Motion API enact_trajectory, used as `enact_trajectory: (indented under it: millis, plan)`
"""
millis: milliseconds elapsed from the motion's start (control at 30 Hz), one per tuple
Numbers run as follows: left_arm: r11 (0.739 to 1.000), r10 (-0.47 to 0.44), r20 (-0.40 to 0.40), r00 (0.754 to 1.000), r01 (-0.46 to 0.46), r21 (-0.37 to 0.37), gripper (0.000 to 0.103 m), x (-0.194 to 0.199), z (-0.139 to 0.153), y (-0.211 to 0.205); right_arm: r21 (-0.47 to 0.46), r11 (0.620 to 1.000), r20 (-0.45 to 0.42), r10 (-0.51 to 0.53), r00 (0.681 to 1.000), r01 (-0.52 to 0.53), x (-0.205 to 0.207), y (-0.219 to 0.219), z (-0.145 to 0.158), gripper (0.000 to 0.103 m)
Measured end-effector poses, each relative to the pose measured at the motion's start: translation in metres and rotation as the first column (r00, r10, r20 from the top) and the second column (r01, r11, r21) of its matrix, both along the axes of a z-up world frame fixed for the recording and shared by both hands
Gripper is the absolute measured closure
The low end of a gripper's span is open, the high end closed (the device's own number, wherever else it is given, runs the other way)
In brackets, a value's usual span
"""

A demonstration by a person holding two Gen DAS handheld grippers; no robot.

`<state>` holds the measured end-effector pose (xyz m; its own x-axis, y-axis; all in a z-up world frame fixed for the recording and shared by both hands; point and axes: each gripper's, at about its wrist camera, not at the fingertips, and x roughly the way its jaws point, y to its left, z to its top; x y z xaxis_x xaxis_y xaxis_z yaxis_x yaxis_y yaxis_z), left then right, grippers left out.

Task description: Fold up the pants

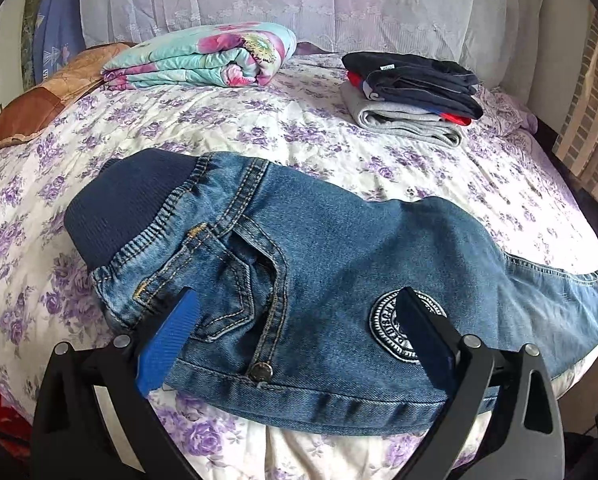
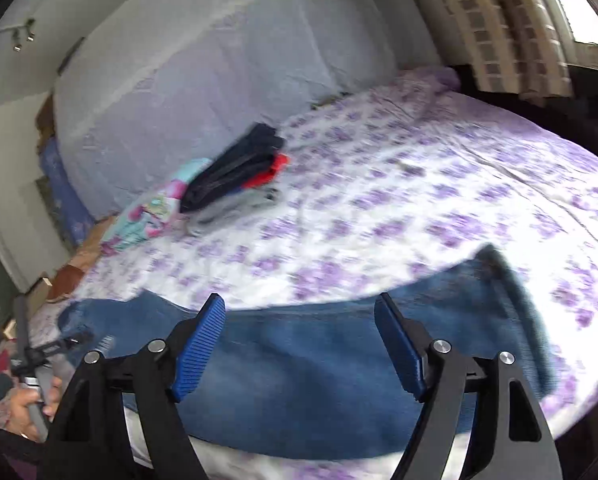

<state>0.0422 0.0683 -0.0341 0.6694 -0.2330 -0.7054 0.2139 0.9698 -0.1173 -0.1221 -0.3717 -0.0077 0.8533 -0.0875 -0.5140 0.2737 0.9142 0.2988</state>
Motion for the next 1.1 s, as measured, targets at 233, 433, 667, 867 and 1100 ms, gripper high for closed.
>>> enact_trajectory:
  millis: [233,433,667,867,1100]
  plan:
    - [0.997,0.027,0.015,1.000,-0.028,0.065,0.007,0.008,-0.016,-0.004,0.308,0.946,-0.014,-0.103,0.995,0.102,-0.019,-0.117,-0.065,0.097]
    - [0.999,0.037,-0.005,0.999,-0.037,0.026,0.007,0.009,-0.011,0.001,0.094,0.975,0.175,-0.215,0.961,0.201,-0.066,-0.075,-0.013,0.025]
    - [0.999,0.046,-0.009,0.999,-0.046,-0.019,0.007,0.008,-0.010,0.005,0.200,0.942,0.032,-0.283,0.959,0.271,-0.085,-0.091,-0.069,0.022]
    - [0.999,0.035,-0.007,0.999,-0.035,-0.010,0.007,0.005,-0.010,0.004,0.219,0.966,0.109,-0.163,0.981,0.136,-0.067,-0.063,-0.074,0.041]
    - [0.998,0.032,-0.008,0.999,-0.033,-0.056,0.007,0.002,-0.008,0.009,0.066,0.997,0.164,0.021,0.986,-0.033,-0.041,-0.012,-0.017,0.080]
